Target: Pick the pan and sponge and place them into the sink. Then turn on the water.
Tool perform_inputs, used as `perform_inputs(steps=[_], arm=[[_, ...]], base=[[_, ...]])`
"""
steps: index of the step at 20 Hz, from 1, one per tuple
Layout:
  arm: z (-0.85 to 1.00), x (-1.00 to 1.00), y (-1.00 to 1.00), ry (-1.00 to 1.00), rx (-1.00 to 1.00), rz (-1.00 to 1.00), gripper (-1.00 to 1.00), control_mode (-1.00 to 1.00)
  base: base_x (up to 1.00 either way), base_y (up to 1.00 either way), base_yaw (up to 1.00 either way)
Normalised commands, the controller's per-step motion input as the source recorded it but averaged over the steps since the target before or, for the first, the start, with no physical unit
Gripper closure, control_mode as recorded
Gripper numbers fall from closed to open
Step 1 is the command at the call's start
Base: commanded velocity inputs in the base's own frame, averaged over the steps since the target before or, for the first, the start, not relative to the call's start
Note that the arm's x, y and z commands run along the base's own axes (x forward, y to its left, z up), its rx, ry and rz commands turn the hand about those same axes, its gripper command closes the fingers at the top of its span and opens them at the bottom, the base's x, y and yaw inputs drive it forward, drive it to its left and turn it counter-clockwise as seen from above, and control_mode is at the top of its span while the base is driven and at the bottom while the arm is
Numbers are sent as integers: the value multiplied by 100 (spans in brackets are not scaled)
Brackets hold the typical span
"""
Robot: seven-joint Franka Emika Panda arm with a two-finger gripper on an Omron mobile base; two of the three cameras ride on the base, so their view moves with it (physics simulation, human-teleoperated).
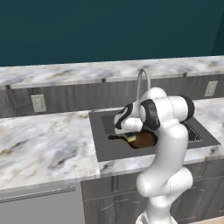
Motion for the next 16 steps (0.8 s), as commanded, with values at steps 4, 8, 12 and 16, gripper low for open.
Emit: perform_inputs(steps=[4,8,12,16], arm=[[-41,18,-20,0,-2,0,100,-100],[-42,28,-3,0,-3,0,100,-100],[-41,34,0,0,-3,0,100,-100],[-40,36,0,0,-1,0,100,-100]], base=[[0,0,0],[0,0,0],[0,0,0],[0,0,0]])
